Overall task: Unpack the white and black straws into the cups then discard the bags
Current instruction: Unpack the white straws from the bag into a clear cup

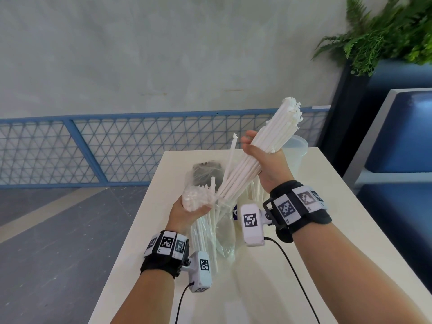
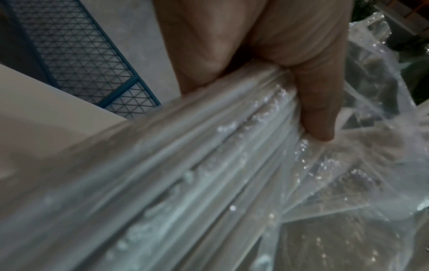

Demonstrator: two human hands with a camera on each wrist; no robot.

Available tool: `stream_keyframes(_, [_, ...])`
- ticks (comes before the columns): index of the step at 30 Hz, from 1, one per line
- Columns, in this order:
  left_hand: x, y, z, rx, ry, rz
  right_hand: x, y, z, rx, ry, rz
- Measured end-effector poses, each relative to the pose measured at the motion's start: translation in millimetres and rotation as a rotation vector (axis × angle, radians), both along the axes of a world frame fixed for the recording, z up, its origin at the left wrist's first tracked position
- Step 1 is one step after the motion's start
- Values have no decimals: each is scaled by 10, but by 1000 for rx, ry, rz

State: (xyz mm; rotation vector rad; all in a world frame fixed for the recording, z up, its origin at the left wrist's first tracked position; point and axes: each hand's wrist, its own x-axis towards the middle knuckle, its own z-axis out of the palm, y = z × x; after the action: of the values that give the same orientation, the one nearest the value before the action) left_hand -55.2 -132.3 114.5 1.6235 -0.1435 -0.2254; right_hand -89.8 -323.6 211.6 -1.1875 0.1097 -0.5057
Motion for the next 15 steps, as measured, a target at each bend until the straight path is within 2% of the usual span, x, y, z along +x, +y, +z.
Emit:
stream_keyframes(8, [-45,-37,61,66,-21,-23,42,11,36,-157,91,114])
stream_keyframes(15, [-45,-41,94,84,-21,-23,53,37,36,-149,83,10])
